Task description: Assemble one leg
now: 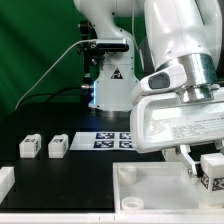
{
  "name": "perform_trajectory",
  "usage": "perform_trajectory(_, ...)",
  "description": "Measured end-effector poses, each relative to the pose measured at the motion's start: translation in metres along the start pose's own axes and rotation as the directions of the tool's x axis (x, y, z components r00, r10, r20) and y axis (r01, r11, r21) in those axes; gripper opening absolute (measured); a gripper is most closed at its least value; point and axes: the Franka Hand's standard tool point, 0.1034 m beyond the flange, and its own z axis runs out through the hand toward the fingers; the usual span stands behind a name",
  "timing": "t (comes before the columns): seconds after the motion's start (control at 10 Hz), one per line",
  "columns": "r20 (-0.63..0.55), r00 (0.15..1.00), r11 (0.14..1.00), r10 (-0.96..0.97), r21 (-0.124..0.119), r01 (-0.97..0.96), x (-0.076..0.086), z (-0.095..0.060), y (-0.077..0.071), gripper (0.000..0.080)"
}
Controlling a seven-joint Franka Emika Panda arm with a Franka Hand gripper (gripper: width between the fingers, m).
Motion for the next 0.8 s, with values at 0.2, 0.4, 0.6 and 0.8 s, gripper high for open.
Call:
perform_trajectory(0.2,-0.017,1.000,1.000,0.002,-0.002,-0.002,0.0026,0.0026,-0.0003,0.0291)
perform_trajectory(0.4,-0.004,1.000,1.000,0.003,0.001,-0.003,0.0027,0.0022,-0.0001,0.0291)
perform_trajectory(0.6,0.015,1.000,1.000,0.003,0.007,-0.004,-0.0007,0.0036,-0.0009,0.0488)
perform_trajectory(0.8,0.016,1.000,1.000,0.004,0.007,-0.004,-0.0010,0.0038,-0.0010,0.0614)
